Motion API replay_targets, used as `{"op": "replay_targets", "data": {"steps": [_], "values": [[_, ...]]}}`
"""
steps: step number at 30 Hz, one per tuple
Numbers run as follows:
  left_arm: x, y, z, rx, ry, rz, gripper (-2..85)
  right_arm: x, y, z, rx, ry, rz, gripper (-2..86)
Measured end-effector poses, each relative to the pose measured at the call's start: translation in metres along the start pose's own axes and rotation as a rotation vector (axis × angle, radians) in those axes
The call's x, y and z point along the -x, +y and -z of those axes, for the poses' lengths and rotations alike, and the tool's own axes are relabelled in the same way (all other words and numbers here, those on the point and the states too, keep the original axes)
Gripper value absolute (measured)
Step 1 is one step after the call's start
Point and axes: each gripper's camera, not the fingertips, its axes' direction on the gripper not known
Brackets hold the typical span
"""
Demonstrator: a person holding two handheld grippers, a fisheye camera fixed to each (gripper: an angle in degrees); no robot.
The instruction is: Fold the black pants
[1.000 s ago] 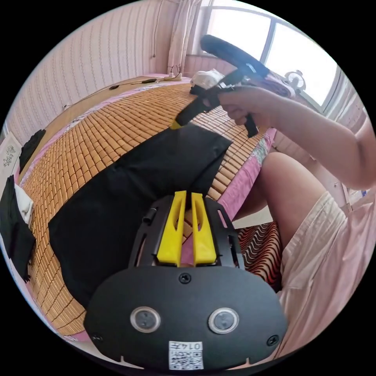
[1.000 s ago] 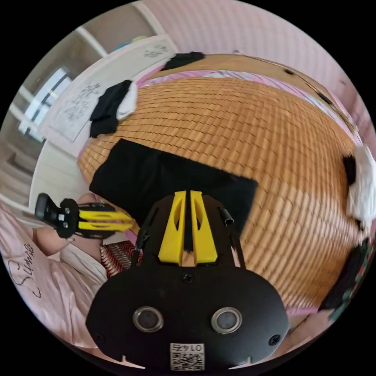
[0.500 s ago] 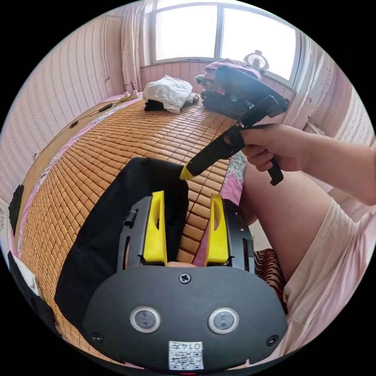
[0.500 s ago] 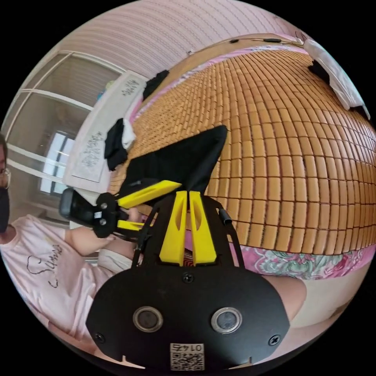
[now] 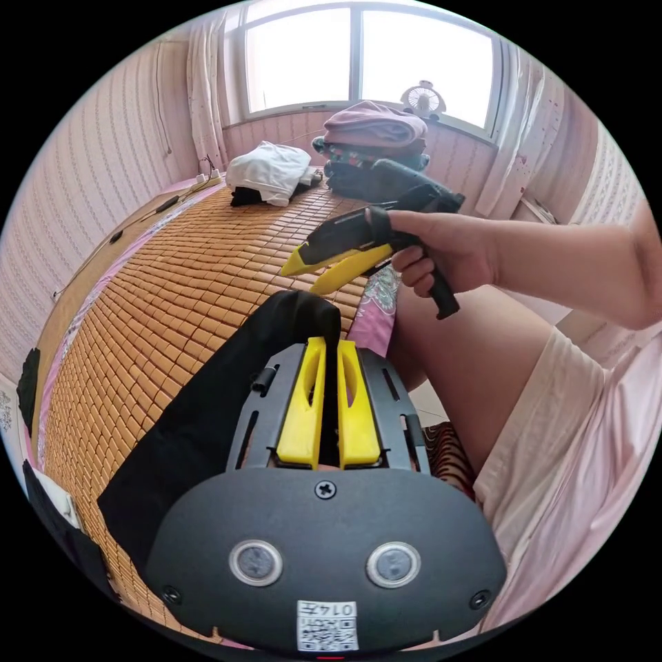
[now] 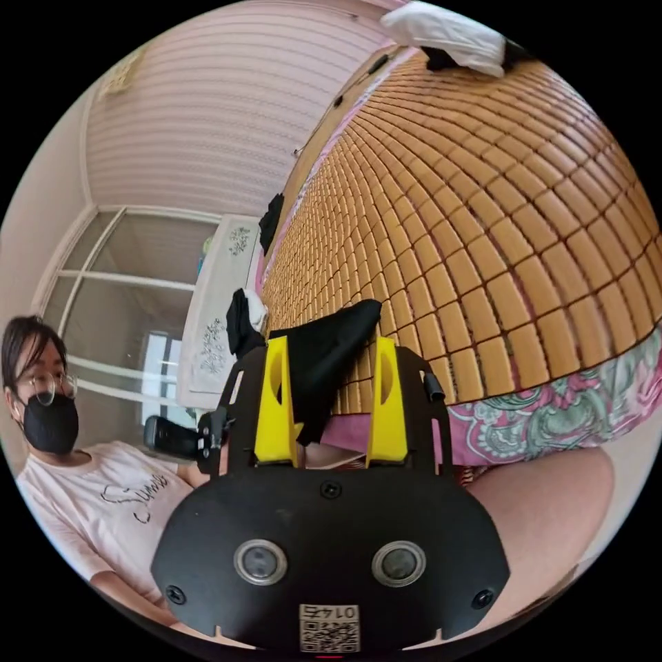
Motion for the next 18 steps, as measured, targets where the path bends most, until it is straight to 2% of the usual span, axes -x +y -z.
{"op": "replay_targets", "data": {"steps": [3, 8, 12, 18], "values": [[-0.006, 0.012, 0.013, -0.029, 0.003, -0.018, 0.1, -0.018, -0.006, -0.007, 0.072, -0.045, -0.070, 10.0], [-0.006, 0.026, 0.030, -0.095, 0.035, -0.053, 0.0, -0.039, -0.001, 0.028, -0.067, -0.241, -0.132, 3.6], [0.001, 0.022, 0.035, -0.146, 0.076, -0.068, 0.0, -0.025, 0.001, 0.070, -0.107, -0.142, -0.053, 2.3], [0.029, 0.000, 0.052, -0.338, 0.233, 0.038, 0.2, 0.022, 0.001, 0.130, -0.228, -0.186, 0.091, 2.2]]}}
